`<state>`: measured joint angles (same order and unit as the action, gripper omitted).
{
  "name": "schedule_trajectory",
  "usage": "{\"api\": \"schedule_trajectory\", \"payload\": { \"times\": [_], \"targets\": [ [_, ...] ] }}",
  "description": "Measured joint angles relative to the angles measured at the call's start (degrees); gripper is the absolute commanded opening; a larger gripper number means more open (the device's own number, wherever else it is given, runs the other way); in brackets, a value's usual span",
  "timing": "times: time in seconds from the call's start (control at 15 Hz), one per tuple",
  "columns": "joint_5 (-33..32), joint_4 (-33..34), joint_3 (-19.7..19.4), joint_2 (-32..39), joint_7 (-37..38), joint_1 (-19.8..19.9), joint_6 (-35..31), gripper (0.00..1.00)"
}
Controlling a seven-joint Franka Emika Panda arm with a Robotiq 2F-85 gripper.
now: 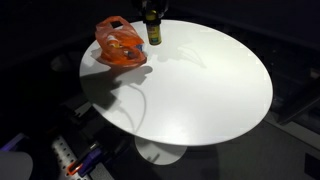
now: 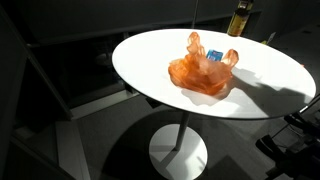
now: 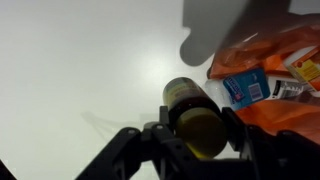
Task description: Remove the bottle with a yellow cap from the plastic bag and put it on the table
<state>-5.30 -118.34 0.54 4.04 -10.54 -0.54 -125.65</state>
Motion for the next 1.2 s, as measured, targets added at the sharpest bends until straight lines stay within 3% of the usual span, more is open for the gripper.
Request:
{"api": "schedule_trajectory", "payload": {
  "times": [0.4, 0.8, 0.87, 0.93, 1.0, 1.2],
  "targets": [
    [-1.8, -1.6, -2.9, 3.4, 2.1, 2.4, 0.0, 0.3],
    [-0.4, -4.5, -3.5, 6.4, 1.8, 3.9, -0.1, 0.3],
    [0.1, -5.0, -3.5, 6.6, 1.4, 4.0, -0.2, 0.35],
    [0.4, -5.4, -3.5, 6.7, 1.1, 4.2, -0.4, 0.8],
    [0.5, -5.9, -3.5, 6.7, 1.0, 4.2, -0.5, 0.8],
    [0.5, -6.5, -3.5, 6.4, 0.9, 4.3, -0.9, 1.0]
  ]
}}
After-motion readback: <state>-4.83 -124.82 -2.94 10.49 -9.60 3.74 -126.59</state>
